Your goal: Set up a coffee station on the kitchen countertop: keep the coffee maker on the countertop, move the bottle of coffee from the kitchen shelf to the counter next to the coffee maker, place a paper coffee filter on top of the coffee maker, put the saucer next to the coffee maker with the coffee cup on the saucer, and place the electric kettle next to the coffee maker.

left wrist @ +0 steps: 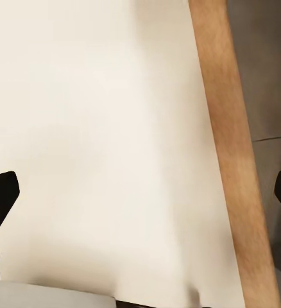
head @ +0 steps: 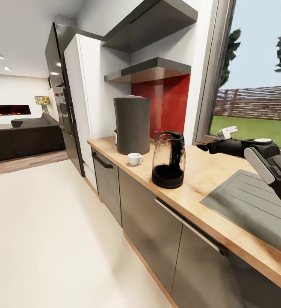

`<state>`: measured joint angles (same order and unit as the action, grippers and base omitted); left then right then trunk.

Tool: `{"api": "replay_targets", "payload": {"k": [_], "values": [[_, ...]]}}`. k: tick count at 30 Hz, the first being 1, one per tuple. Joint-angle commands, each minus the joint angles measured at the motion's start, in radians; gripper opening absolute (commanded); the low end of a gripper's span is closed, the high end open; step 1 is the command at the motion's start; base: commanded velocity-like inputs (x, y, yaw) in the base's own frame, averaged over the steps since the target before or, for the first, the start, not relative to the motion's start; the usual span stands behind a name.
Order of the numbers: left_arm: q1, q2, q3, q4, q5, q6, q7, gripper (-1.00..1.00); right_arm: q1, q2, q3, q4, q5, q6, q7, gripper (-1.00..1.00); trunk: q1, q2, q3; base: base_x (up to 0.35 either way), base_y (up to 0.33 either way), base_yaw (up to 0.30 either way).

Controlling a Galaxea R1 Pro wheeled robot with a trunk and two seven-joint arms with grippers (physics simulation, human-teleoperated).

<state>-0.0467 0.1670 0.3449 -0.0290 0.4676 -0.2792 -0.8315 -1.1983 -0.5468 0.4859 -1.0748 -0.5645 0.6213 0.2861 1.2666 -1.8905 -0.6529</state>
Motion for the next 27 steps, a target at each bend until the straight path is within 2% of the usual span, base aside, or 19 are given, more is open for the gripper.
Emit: {"api": "replay_targets", "payload": {"k": [1,27], "values": [[-0.001,0.000,0.008,0.001,-0.008,-0.006,-0.003,1.00,-0.001,-0.001,0.002,-0.001,-0.002,0.003,0.001,1.00,0.000,-0.001,-0.001,0.009,0.006,0.000],[-0.001,0.000,0.008,0.001,-0.008,-0.006,-0.003,1.00,-0.001,-0.001,0.002,-0.002,-0.002,0.003,0.001,1.00,0.000,-0.001,-0.001,0.050,0.021,0.000]]}}
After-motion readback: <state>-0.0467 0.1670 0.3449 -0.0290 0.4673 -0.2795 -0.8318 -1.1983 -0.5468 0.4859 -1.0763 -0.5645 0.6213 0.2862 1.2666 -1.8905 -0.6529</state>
